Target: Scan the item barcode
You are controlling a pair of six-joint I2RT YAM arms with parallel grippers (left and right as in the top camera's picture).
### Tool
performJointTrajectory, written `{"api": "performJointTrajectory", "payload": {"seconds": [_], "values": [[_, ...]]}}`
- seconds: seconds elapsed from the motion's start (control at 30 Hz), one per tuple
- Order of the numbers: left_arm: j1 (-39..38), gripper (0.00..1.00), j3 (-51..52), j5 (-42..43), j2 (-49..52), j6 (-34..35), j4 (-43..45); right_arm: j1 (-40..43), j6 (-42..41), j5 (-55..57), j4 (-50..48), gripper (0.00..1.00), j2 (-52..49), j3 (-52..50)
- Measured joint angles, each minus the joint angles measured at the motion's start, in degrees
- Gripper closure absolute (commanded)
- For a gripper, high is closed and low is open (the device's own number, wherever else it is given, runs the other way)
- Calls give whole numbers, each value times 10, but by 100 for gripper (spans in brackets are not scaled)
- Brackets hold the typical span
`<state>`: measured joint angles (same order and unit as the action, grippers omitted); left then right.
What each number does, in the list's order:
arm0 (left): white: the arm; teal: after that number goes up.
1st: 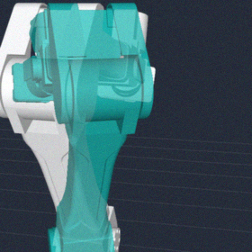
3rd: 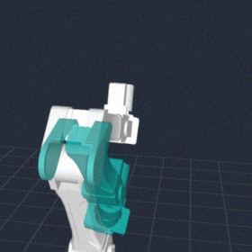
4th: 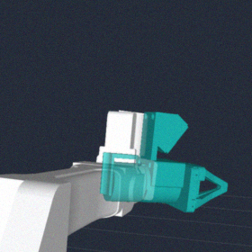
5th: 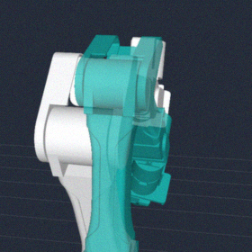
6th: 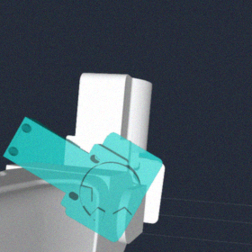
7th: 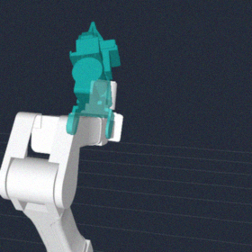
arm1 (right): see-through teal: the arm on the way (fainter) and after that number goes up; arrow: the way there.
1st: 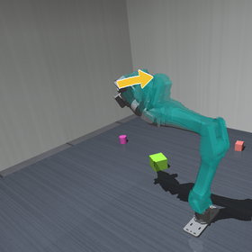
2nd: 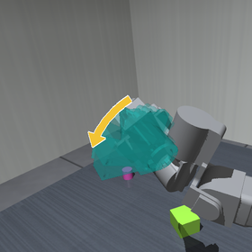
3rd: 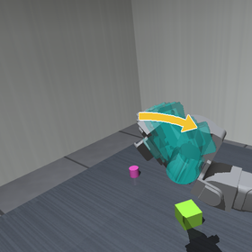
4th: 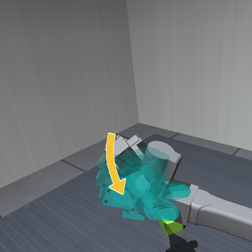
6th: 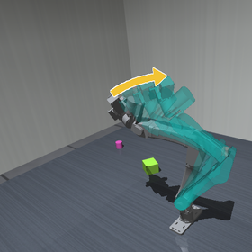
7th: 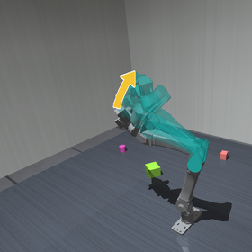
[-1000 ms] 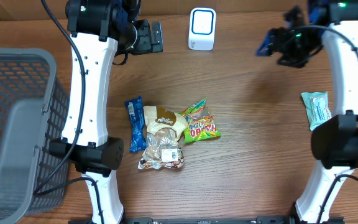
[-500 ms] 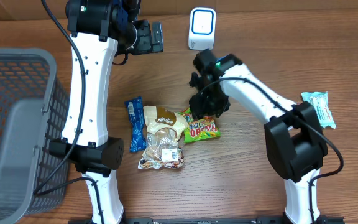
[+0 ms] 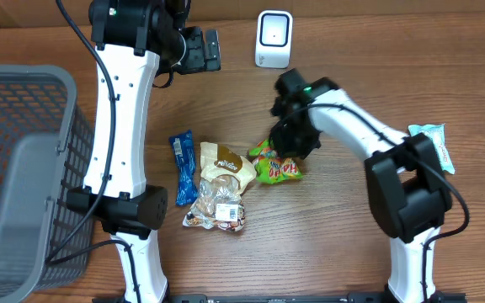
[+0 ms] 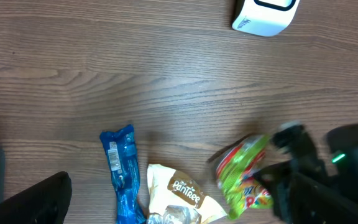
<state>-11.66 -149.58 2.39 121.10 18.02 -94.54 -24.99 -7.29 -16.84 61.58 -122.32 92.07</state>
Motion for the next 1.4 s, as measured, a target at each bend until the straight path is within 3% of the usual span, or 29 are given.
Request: {"api": "performJointTrajectory", "payload": {"seconds": [0.27, 0.53, 0.73, 0.87, 0.97, 1.03, 1.2, 1.4], "values": [[0, 0, 0, 0, 0, 0, 0, 170, 104, -258, 60, 96, -1, 0], [0, 0, 0, 0, 0, 0, 0, 178, 218, -423, 113, 96, -1, 0], [0, 0, 0, 0, 0, 0, 0, 178, 296, -490, 152, 96, -1, 0], [0, 0, 0, 0, 0, 0, 0, 180, 298, -501, 169, 96, -1, 0], [0, 0, 0, 0, 0, 0, 0, 187, 252, -449, 132, 96, -1, 0], [0, 0, 0, 0, 0, 0, 0, 187, 186, -348, 92, 96, -1, 0], [0, 0, 0, 0, 0, 0, 0, 141, 9, -21, 12, 96, 30, 0], [0, 1, 0, 0, 0, 0, 0, 22, -103, 336, 22, 96, 121, 1]]}}
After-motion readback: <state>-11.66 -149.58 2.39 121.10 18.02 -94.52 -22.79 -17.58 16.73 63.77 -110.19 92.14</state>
